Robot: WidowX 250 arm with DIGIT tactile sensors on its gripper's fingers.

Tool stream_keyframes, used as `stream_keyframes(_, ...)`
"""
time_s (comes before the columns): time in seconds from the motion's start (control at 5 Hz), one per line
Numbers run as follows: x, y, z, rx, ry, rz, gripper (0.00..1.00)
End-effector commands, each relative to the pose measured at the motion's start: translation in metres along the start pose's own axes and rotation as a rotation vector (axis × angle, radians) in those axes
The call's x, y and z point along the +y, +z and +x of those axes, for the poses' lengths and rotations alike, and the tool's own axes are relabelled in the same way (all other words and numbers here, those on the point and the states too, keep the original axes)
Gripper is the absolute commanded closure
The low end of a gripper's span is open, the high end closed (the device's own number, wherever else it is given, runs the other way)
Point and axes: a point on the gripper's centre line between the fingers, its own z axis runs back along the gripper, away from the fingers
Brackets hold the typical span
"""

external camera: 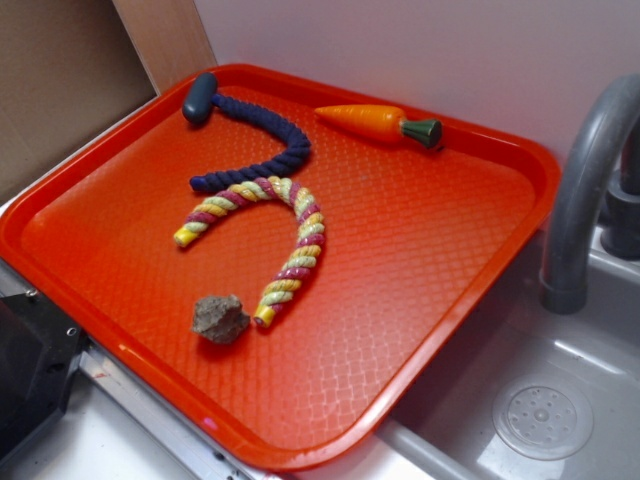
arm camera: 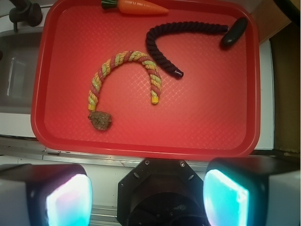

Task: Grab the rock.

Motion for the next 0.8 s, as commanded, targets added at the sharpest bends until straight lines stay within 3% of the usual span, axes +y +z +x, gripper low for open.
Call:
stream_keyframes(0.0,0.0,0.0,0.0,0.0,0.0,0.0,0.0)
stream_keyframes(0.2,0.001,-0.004,0.008,-0.027,-0.081,-0.027,0.0)
stream_keyframes(0.4,-0.008,-0.022,0.022,-0.057,-0.264,-0.014,0.0)
stream_keyframes(0.6,-0.022,-0.048,0.036,-0.12,-0.443,-0.044,0.0)
